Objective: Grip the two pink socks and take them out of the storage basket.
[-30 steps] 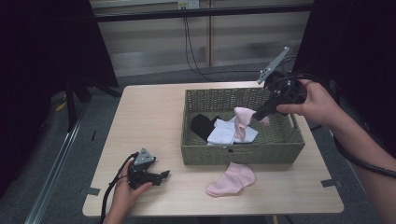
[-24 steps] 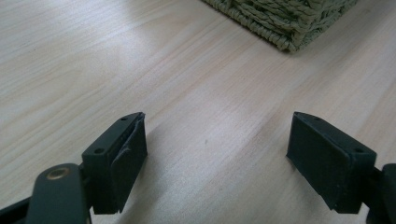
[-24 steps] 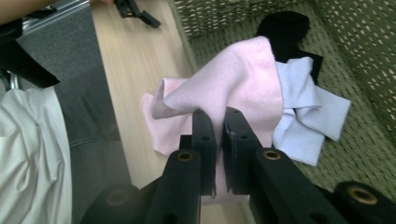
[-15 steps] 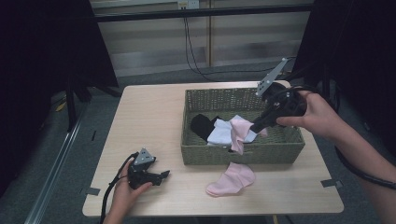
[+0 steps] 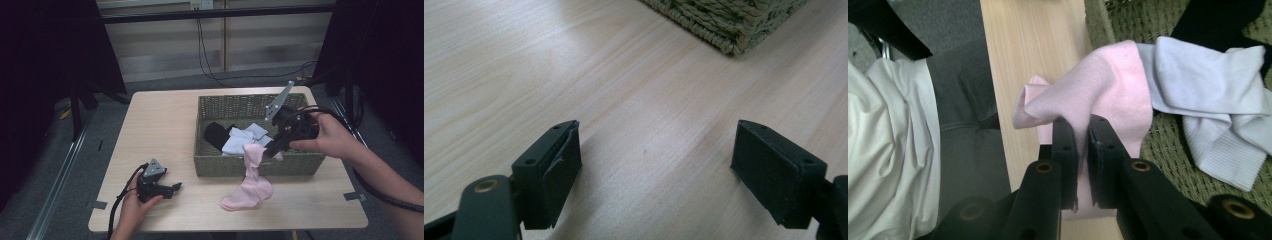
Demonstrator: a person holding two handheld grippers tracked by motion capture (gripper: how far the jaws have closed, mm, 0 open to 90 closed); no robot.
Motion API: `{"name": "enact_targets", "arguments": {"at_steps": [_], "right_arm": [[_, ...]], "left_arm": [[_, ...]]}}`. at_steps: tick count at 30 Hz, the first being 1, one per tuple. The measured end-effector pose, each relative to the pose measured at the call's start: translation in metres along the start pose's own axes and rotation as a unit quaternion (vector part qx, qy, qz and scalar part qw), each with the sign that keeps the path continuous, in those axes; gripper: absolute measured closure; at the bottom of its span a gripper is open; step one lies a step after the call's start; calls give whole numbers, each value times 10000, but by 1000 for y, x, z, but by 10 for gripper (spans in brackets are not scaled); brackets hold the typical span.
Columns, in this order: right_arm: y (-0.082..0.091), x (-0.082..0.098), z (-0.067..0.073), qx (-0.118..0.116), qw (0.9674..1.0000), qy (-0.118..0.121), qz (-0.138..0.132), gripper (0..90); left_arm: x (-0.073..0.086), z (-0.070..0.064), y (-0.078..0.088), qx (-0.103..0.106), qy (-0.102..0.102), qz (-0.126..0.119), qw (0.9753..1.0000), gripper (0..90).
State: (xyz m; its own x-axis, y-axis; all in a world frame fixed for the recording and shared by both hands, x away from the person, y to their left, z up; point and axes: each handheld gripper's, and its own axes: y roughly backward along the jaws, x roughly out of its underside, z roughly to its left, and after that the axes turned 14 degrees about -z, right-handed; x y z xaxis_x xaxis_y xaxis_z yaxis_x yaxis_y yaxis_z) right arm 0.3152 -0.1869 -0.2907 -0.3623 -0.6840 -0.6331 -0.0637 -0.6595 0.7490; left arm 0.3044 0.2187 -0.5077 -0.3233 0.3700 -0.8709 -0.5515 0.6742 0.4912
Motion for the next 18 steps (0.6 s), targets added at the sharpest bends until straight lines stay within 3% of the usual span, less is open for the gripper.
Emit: {"name": "enact_targets", "arguments": {"at_steps": [9, 18], "right_arm": [[-16, 2, 5, -134, 9997, 39, 208, 822], [-29, 6, 6, -208, 9995, 50, 231, 814]], "left_arm": [[0, 0, 0, 0, 1, -1, 10000, 194], [0, 0, 0, 0, 1, -2, 10000, 194]]}}
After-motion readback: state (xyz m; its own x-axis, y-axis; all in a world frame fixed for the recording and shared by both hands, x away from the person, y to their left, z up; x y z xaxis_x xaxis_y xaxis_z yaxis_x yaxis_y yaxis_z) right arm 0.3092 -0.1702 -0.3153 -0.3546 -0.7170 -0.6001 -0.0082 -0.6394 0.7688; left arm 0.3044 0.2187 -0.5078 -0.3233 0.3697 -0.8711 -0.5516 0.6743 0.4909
